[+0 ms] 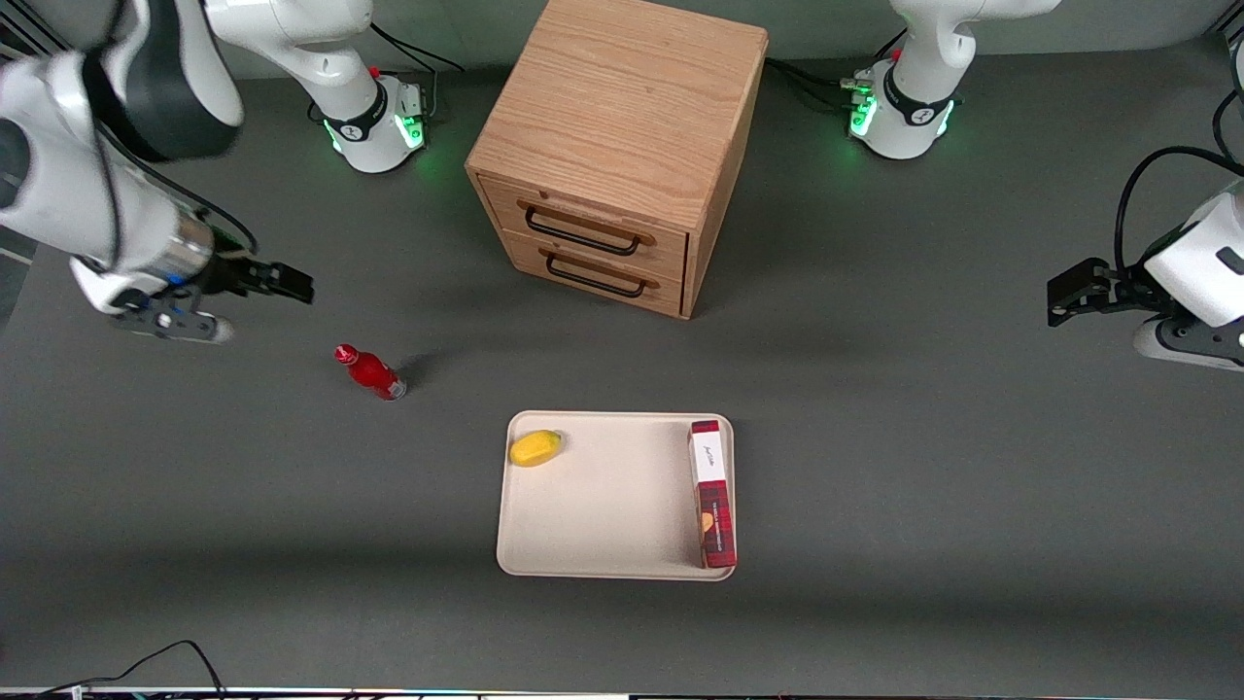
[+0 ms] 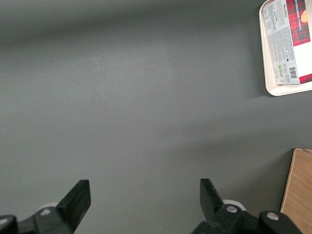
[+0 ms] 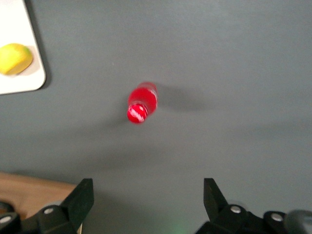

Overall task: Place coke bottle on tray
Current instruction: 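Move the open right gripper down over the red bottle's cap end, then close the right gripper around the red bottle's neck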

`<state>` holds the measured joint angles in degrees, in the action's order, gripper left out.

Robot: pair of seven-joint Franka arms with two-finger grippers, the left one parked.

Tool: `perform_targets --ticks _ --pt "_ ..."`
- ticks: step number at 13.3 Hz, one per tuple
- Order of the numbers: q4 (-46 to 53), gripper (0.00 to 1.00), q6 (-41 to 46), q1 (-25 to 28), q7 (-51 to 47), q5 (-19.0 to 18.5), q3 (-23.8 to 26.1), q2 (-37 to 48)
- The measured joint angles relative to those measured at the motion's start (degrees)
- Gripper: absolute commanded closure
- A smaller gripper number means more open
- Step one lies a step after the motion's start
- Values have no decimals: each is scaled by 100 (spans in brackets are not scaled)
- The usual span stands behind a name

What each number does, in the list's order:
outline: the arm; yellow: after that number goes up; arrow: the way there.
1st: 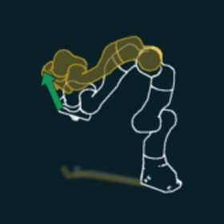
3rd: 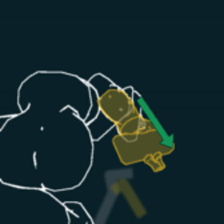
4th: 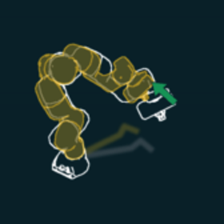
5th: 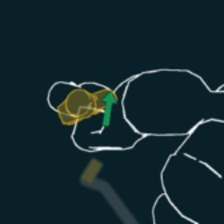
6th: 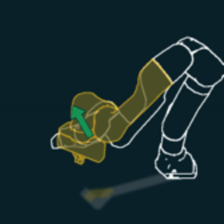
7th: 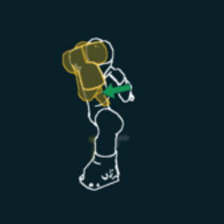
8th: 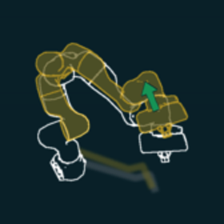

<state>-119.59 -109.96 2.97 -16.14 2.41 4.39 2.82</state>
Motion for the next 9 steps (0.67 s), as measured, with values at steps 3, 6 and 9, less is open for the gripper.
perform_targets --ticks 3,6,9 --pt "-546 0 -1035 57 -219 -17 173 -303" --pt "-620 0 -1542 51 -222 -183 157 -589" --pt "-649 0 -1919 47 -222 -236 138 -815"
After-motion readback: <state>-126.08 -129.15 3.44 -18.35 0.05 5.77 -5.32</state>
